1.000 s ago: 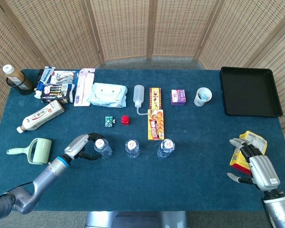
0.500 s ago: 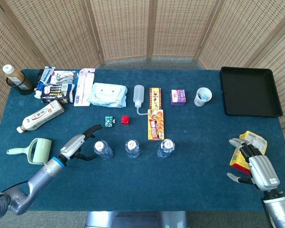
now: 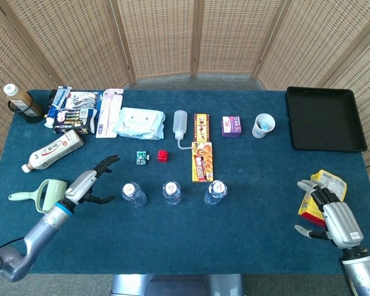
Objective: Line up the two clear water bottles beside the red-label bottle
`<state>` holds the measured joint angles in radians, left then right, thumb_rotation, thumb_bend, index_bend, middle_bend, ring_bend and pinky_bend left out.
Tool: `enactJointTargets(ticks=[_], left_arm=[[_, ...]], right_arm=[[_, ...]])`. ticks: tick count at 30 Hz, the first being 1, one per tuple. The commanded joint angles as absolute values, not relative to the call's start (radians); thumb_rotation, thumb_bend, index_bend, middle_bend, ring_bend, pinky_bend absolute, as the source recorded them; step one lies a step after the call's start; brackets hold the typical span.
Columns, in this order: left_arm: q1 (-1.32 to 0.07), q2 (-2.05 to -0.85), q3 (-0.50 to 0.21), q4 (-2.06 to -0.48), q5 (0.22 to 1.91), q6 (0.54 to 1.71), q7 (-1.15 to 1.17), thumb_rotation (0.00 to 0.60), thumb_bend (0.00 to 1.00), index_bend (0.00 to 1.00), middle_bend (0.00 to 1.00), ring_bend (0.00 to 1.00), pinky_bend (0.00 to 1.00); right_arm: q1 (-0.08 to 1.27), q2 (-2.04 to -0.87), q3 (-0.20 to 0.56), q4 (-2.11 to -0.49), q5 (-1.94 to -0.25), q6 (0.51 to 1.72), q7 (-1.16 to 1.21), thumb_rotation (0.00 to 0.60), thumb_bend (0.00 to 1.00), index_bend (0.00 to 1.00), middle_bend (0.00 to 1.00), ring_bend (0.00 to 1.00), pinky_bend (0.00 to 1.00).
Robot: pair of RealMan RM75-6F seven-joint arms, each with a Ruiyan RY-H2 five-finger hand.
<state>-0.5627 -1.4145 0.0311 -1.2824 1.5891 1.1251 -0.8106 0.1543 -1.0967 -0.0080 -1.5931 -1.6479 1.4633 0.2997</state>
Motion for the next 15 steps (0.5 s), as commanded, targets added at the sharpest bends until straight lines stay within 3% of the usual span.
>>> enactJointTargets(ticks=[1,8,10,15], left_arm=[[-0.523,-1.323,0.063,-1.321,1.598,1.163,-0.821,0.600,0.24,0.00,0.00,0.00,0.17],[-0.413,-1.142,0.073,-1.431,1.586,1.331,-0.727,0.600,0.14,0.00,0.00,0.00,0.09],[-0.341,-1.069,0.057,-1.480,1.547,1.439,-0.619,0.600,0.14,0.00,0.00,0.00,0.09],[-0.235,-1.029,0.046,-1.555,1.492,1.560,-0.427,0.600,0.13,0.00,0.00,0.00,0.09]], right_arm=[[0.153,-1.095,-0.007,-1.594,-1.649,1.468,0.300,0.600,0.03,0.14,0.14,0.12,0.16],[0.145,-1.099,0.003,-1.596,-1.635,1.479,0.255,0.600,0.03,0.15,0.14,0.12,0.16],[0.144,-1.101,0.009,-1.602,-1.628,1.483,0.240,0.600,0.03,0.15,0.14,0.12,0.16],[0.130,-1.108,0.023,-1.618,-1.605,1.501,0.147,0.600,0.02,0.15,0.14,0.12,0.16]])
